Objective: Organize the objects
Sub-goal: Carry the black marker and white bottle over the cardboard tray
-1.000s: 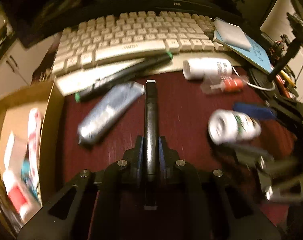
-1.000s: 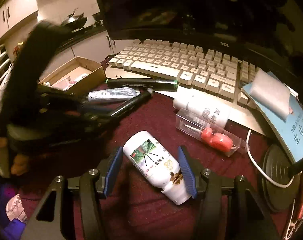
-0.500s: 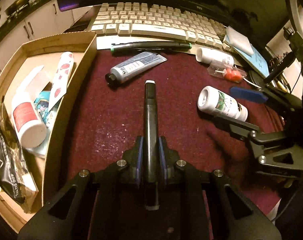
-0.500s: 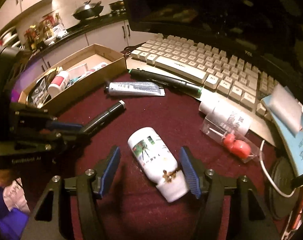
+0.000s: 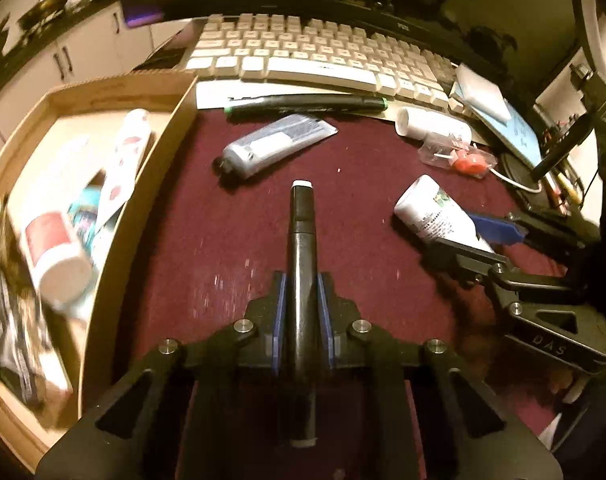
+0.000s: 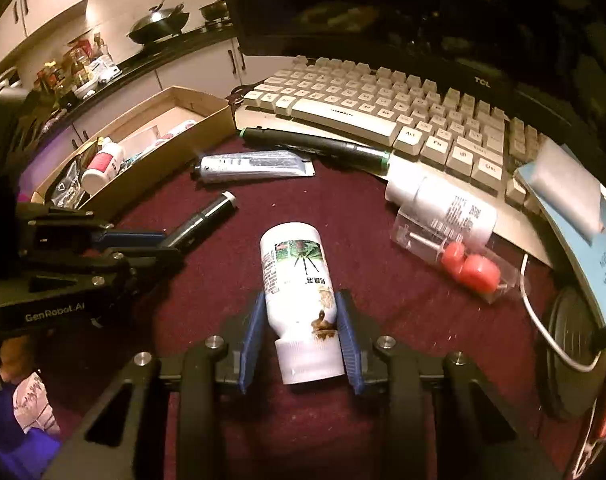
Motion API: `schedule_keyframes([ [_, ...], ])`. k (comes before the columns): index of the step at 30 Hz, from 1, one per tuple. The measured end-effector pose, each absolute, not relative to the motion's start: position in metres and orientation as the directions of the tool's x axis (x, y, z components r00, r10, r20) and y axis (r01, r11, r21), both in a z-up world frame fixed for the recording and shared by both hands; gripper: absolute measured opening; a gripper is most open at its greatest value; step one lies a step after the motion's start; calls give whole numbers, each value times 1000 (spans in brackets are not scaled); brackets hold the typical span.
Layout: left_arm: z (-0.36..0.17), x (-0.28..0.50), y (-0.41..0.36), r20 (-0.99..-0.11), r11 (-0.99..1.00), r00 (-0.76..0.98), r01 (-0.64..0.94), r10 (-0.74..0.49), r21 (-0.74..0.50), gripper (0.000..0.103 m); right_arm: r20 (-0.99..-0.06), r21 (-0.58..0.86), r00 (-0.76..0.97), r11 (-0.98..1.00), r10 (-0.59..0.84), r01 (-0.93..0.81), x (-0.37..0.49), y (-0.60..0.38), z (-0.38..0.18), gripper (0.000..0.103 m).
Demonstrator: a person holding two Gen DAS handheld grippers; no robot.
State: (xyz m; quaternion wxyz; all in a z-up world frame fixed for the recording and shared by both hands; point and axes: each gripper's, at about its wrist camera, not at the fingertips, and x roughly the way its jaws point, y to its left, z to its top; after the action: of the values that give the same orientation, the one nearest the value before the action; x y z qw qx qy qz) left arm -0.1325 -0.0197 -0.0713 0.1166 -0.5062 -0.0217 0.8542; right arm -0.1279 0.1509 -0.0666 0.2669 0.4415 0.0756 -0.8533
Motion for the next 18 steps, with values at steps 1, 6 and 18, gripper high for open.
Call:
schedule_keyframes([
  [1,-72,-128,-22,-856,-972,-466,-166,224,-164,15,-792,132,-459,-846,-403,516,-125,151,-66,36],
  [6,-67,-115,-29,-844,-978,-493,-108,211,-181,15,-786,182,-449,-853,-425,488,-119,143,-67,36],
  [18,-1,-89,-75,-780,-983,-604,-30,163,-182,15,-723,239,-464,-815,-512,528,-107,97,-19,36],
])
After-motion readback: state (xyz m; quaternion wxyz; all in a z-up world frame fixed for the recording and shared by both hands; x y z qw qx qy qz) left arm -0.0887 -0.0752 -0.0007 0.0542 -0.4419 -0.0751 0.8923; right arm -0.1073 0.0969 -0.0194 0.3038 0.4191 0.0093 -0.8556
